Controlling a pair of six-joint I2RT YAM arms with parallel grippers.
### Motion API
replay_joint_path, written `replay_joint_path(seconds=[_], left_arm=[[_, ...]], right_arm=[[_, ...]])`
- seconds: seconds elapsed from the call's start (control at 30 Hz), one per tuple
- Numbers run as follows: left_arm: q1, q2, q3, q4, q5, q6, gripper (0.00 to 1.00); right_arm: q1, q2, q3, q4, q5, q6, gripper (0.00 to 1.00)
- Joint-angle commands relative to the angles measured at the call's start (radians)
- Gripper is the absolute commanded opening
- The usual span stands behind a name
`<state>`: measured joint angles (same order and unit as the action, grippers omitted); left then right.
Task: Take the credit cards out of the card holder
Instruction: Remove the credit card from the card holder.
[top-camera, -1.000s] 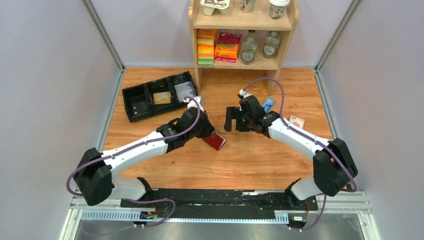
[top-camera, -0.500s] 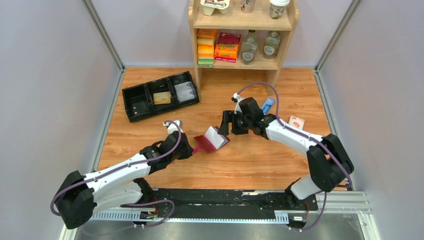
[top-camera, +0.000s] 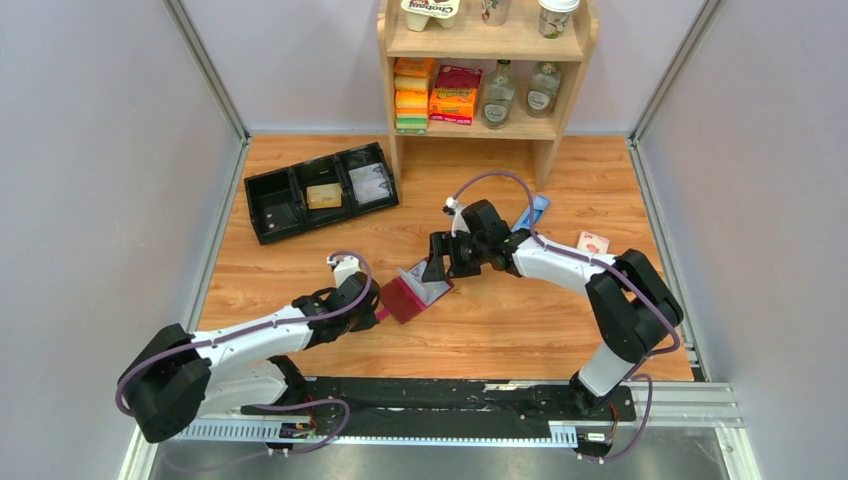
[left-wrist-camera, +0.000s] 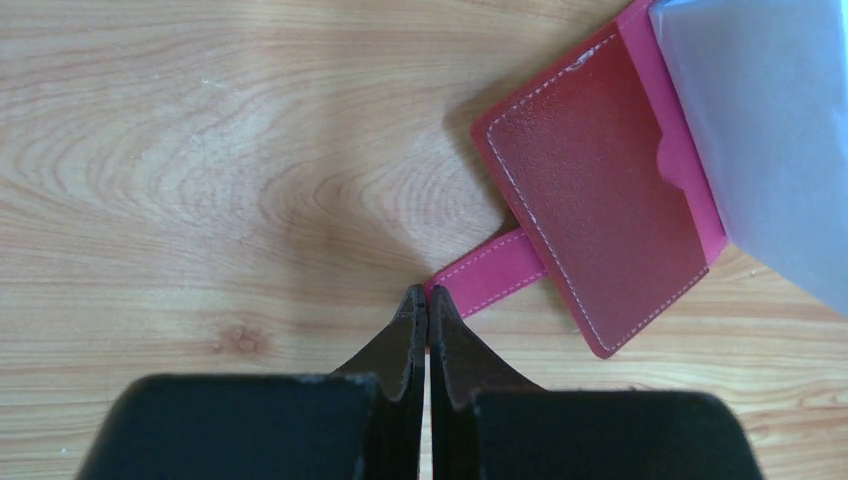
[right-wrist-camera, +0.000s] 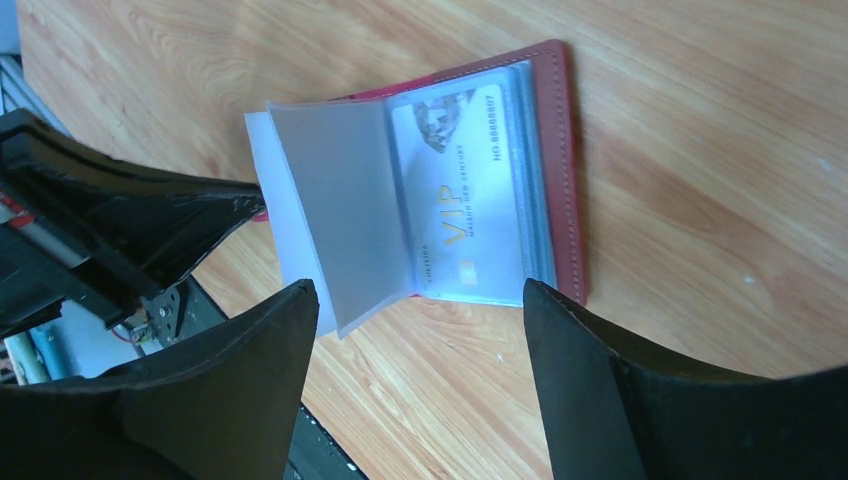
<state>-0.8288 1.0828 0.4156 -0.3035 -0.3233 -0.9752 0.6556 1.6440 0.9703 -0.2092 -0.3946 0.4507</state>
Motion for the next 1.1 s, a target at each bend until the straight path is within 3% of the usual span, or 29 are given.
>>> replay_joint_path(seconds=[0.0, 0.33, 0.47, 0.6, 0.8, 1.07], left_arm=[[0.003, 0.042, 0.009, 0.017, -0.019, -0.010, 0.00], [0.007, 0.020, 0.017, 0.030, -0.036, 0.003, 0.00], [0.020, -0.003, 0.025, 0.001, -0.048, -0.003, 0.00], [0.037, -0.049, 0.022, -0.048, -0.059, -0.016, 0.10], [0.046, -0.179, 0.055, -0.137, -0.074, -0.026, 0.38], [0.045, -0.284, 0.178, -0.184, -0.056, -0.019, 0.43]], right_arm=[[0.035, 0.033, 0.050, 0.086, -0.102, -0.020, 0.76], [0.140, 0.148, 0.108, 0.130, -0.222, -0.017, 0.62], [0.179, 0.212, 0.145, 0.091, -0.242, -0.037, 0.62], [0.213, 0.260, 0.172, 0.047, -0.210, -0.055, 0.64], [0.214, 0.263, 0.174, 0.030, -0.145, -0.040, 0.61], [0.214, 0.182, 0.179, 0.053, -0.109, -0.023, 0.56]])
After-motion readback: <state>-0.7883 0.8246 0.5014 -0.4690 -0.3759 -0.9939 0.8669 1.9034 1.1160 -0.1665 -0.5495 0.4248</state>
